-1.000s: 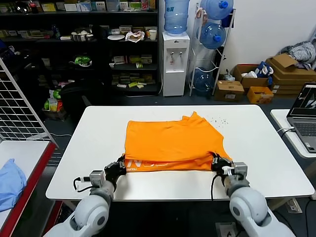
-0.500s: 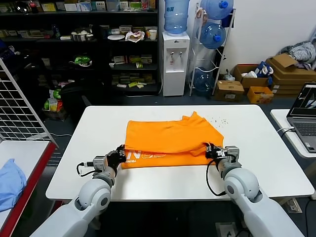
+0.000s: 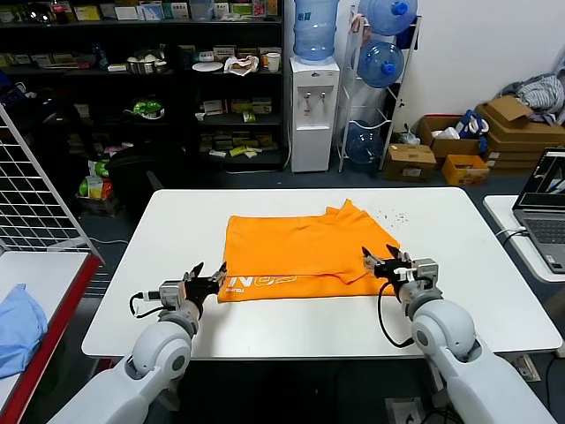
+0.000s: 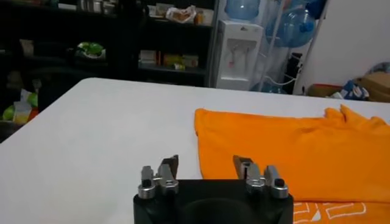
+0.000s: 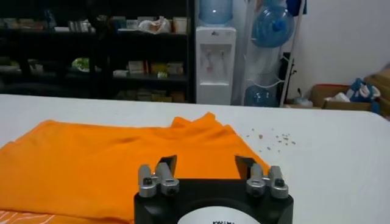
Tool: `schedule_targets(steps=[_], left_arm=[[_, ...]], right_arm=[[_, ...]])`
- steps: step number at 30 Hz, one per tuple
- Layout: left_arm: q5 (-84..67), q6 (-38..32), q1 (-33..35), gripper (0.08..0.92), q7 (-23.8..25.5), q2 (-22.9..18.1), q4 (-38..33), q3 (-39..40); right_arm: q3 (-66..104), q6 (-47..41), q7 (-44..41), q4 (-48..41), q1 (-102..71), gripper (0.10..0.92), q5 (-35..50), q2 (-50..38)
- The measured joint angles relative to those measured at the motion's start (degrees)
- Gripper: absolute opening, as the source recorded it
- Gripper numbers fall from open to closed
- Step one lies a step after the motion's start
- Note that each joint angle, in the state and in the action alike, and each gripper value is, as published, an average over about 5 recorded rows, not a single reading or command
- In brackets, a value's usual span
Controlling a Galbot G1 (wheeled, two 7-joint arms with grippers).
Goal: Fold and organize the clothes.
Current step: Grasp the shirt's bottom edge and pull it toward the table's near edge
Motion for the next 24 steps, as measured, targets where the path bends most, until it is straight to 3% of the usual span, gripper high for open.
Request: schedule_targets(steps=[5, 9, 24], left_arm=[[-0.2, 0.1, 3.3, 0.823, 0.1, 0.5, -1.8, -0.8], [0.2, 0.2, 5.8, 0.905, 0.5, 0.2, -2.4, -1.0], [1.7, 0.1, 7.4, 0.921, 2.0, -2.1, -0.5, -0.7]], right_arm=[[3.7, 2.3, -3.2, 0.9, -5.2, 0.911, -0.4, -2.1], [6.0, 3.5, -5.5, 1.2, -9.2, 0.92, -0.1, -3.3], [8.1, 4.6, -7.8, -1.9, -13.2, 0.921, 0.9, -3.3]])
